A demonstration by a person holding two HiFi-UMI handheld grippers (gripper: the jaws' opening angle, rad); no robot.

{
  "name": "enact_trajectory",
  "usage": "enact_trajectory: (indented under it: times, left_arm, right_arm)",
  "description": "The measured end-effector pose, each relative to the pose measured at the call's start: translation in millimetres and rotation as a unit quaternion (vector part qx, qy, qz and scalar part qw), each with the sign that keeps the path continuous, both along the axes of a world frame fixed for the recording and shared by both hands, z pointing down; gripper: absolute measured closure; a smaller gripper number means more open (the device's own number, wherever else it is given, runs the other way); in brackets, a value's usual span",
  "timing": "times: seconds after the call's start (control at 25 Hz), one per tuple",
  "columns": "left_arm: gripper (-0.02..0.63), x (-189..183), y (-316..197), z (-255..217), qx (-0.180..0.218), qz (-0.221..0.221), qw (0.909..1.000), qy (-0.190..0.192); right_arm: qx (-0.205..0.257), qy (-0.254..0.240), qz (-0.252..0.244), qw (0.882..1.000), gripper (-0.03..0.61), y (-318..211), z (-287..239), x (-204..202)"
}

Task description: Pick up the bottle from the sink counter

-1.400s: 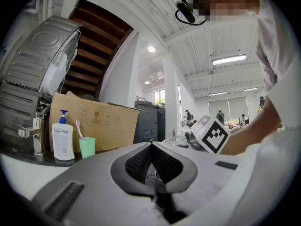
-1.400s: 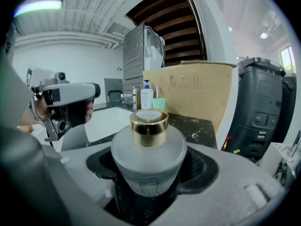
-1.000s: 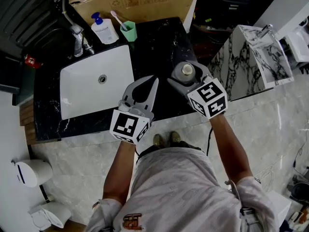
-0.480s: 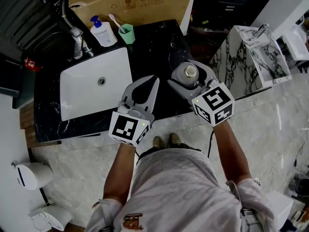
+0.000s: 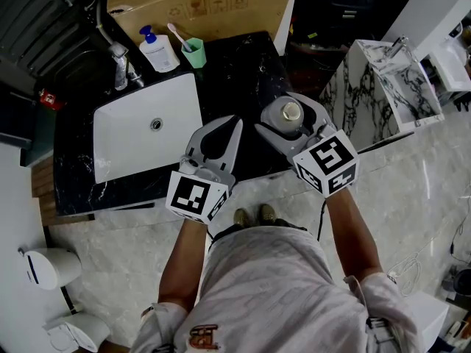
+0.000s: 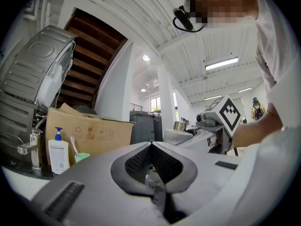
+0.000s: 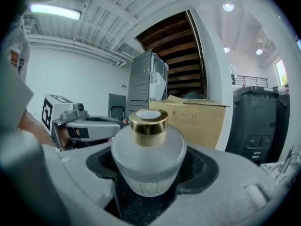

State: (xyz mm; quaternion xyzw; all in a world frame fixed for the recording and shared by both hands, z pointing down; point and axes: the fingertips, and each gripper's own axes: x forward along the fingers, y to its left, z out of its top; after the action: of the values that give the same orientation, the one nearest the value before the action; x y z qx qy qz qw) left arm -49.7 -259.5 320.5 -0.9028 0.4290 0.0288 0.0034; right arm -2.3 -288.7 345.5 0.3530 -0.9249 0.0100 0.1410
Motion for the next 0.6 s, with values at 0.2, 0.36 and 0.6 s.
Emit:
enact_trajectory:
  times: [0.2, 0.36, 0.6]
  left_arm:
    - [0.613, -1.4, 2.2, -1.5, 0.003, -0.002, 1.0000, 0.002]
    - [0.614, 0.0, 5.0, -4.6, 0.004, -0.001, 1.0000, 0.005]
    - [0.614, 1.0, 7.9, -5.4, 0.005, 0.000, 1.0000, 0.006]
  right_arm:
    - [0.003, -0.002, -0.003, 1.000, 0.242, 5.4, -4.8, -0.4]
    - [0.006, -0.004, -0.004, 1.000, 0.242, 9.7, -7.8, -0.8]
    - [0.006, -0.002, -0.003, 1.000, 0.242, 13.3, -8.5, 0.1]
